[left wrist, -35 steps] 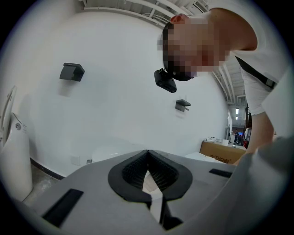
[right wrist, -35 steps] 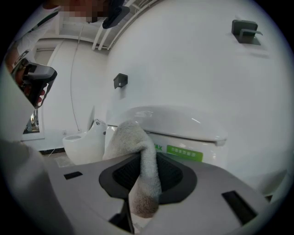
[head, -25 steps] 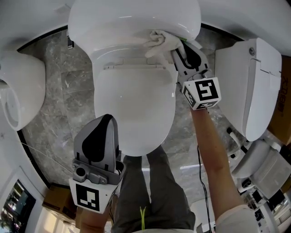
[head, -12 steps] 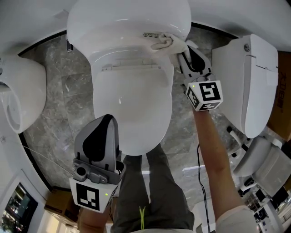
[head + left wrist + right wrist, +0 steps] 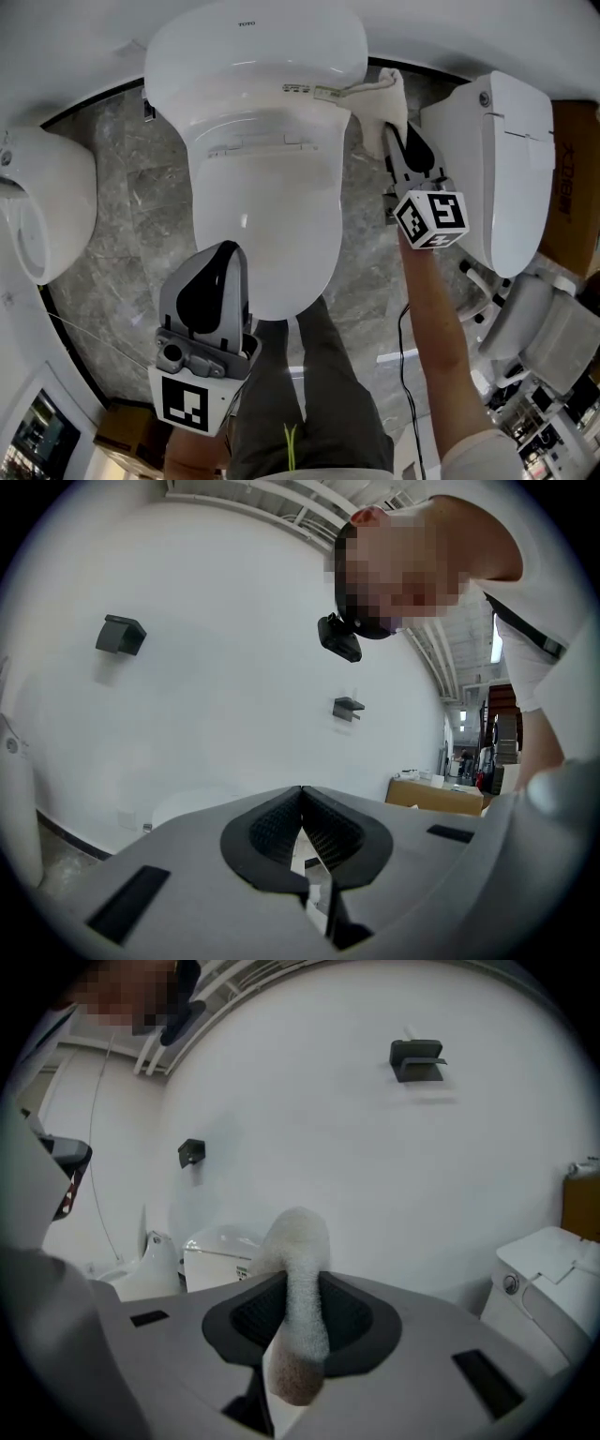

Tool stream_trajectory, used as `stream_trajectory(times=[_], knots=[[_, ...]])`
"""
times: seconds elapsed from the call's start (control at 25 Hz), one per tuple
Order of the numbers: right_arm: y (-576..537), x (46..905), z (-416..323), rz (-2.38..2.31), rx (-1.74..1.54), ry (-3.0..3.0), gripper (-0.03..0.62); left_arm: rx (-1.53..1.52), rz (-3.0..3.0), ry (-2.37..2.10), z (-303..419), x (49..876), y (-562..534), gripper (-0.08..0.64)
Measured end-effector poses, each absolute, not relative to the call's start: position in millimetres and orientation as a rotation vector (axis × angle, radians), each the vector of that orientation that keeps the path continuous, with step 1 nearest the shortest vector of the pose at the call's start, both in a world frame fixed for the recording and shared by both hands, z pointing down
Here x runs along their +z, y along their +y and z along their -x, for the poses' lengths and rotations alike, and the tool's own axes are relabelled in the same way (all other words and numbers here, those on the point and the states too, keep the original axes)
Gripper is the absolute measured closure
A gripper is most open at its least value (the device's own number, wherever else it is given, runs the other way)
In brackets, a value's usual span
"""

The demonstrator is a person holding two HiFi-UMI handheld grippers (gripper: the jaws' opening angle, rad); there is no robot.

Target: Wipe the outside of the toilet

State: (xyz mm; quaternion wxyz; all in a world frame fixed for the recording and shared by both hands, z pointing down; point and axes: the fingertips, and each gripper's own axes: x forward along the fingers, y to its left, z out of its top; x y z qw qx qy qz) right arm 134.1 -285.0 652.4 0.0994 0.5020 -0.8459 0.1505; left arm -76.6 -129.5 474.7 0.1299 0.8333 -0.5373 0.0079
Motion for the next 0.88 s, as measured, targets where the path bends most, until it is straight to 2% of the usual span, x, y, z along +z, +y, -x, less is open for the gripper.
stream_trajectory(times=[0.48,0.88], knots=[[-303.5,587.1,-172.9,-1.577,0.81,-2.698,0.477,0.02,-2.503,-1.514,29.0,450.8,-156.6,0.541],[-357.6,583.1,-182.4,-1.575,0.984,-2.812,0.477,0.08,-2.527,-1.465,-14.5,458.4,-183.5,0.543]])
